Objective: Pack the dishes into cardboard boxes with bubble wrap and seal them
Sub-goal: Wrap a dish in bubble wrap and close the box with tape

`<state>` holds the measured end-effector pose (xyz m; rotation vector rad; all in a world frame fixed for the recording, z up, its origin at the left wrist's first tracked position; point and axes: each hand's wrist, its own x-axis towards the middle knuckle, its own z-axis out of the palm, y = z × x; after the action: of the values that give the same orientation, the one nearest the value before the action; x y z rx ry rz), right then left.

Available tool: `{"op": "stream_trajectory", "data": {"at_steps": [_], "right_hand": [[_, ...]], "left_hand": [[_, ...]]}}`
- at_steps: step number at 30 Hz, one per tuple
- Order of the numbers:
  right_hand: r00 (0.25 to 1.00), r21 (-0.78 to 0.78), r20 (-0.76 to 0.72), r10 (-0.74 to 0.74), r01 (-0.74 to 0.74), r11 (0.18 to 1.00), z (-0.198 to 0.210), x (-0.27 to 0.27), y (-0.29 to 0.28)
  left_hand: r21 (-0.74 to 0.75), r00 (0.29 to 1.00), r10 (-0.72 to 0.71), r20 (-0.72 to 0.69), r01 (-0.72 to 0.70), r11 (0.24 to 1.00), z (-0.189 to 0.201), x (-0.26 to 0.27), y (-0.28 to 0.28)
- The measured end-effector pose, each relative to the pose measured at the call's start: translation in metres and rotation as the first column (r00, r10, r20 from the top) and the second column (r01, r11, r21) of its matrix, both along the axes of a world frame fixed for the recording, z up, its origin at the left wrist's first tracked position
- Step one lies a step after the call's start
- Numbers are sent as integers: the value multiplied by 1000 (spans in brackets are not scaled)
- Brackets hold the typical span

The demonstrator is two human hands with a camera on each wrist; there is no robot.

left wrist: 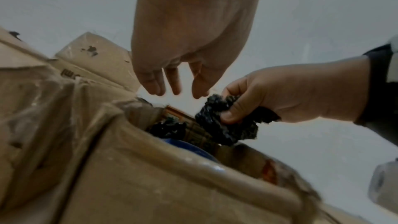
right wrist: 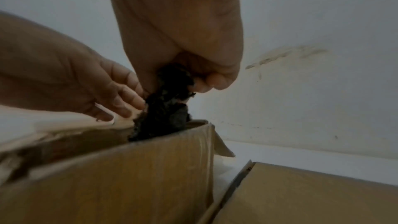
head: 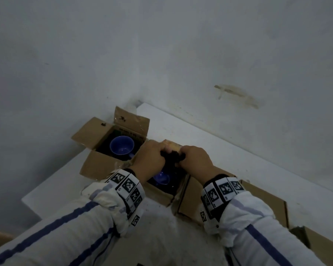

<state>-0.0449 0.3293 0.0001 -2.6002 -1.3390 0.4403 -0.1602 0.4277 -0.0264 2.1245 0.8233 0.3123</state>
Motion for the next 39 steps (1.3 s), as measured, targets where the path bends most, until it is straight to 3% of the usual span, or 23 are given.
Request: {"op": "stream_trajectory", "data": {"at_steps": [1, 3, 6, 11, 16, 21, 26, 29, 32, 35, 39], "right_hand": [[996, -27, 88, 12, -9, 1000, -3, -2, 3], [968, -102, 244, 64, -40, 994, -10, -4, 6], [932, -212, 341, 123, -51, 976, -20, -6, 10], [942, -333, 269, 200, -104, 937, -24, -14, 19], [986, -287, 92, 137, -106, 952, -12, -10, 25], [923, -427, 239, 301, -179, 886, -23, -9, 20], [962, -454, 149, 231, -141, 880, -23, -9, 17], [993, -360, -15, 119, -116, 926, -14, -6, 10], [998, -90, -56, 41, -46, 995, -9, 0, -7], [1000, 87, -30, -6, 9, 996, -9, 6, -29], [994, 172, -72, -87, 98, 980, -11, 18, -72]], "left_hand": [[65, 999, -18, -44, 21, 998, -4, 0, 7], [48, 994, -60, -90, 65, 997, -7, 1, 14], [-14, 985, -77, -154, 76, 997, -6, 0, 18], [5, 958, -79, -274, 84, 996, -15, -1, 27], [19, 948, -82, -307, 93, 996, -17, 1, 31], [55, 941, -86, -329, 110, 992, -15, 2, 29], [32, 929, -104, -356, 123, 992, -11, 2, 28], [61, 897, -119, -425, 159, 985, -8, 7, 24], [116, 860, -82, -504, 161, 980, 2, 14, 13], [164, 905, -13, -426, 91, 982, 15, 25, -12], [100, 939, -141, -313, 180, 979, 17, 60, -58]]}}
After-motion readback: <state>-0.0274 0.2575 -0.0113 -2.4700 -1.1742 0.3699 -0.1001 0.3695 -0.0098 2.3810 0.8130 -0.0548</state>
